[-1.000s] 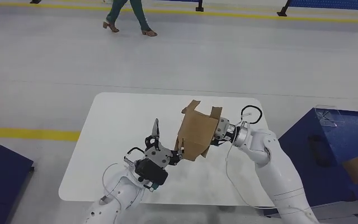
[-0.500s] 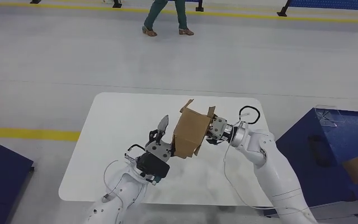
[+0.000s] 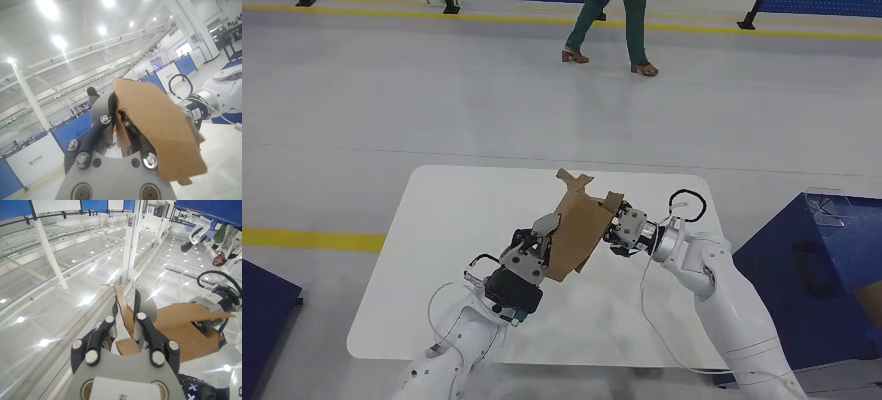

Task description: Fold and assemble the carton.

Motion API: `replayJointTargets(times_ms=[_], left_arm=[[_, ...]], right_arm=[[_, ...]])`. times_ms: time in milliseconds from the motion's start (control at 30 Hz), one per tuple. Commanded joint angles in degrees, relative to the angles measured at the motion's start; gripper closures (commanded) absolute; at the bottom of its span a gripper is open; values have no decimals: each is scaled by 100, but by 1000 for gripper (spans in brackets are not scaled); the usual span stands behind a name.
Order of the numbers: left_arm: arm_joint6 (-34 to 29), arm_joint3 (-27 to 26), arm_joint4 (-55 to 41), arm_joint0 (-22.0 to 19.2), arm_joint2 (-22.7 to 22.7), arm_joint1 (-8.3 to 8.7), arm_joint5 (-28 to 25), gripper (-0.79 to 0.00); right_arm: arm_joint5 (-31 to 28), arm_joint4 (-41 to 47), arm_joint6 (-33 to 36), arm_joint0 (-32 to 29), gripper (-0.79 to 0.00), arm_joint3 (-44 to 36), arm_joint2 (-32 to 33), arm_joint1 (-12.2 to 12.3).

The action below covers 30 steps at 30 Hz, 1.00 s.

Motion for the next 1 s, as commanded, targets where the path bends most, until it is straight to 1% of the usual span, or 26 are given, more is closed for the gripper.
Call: replayJointTargets(times_ms=[0, 333, 400, 433, 467, 533, 633, 733, 833, 967], left_arm=[[-4, 0, -1, 0, 0, 0, 1, 0], [-4, 0, -1, 0, 0, 0, 1, 0], [-38, -3, -23, 11, -2, -1, 0, 0], [-250, -51, -200, 40, -1, -16, -43, 0], [-572, -125, -423, 32, 5, -36, -128, 0], [-1283, -259, -765, -57, -13, -86, -88, 0], [-2171, -390, -1768, -209, -19, -182, -136, 0], [-2942, -363, -3027, -392, -68, -283, -184, 0], [-3474, -255, -4519, -549, -133, -385, -288, 0], [-3853, 5, -6253, -698, -231, -508, -325, 0]], right_arm=[[0, 0, 0, 0, -785, 0, 0, 0], [0, 0, 0, 0, -785, 0, 0, 0], [-26, 52, 18, -18, -785, 70, 124, 17], [47, 35, -5, 23, -785, 150, 262, 44], [156, -166, -59, 85, -785, 195, 405, 85], [308, -610, 81, 162, -785, 284, 745, 173], [682, -1290, 542, 227, -785, 444, 1195, 310], [802, -2075, 1247, 274, -785, 527, 1609, 449], [625, -2920, 2176, 269, -785, 512, 1866, 571], [253, -3905, 3518, 283, -785, 551, 1864, 691]])
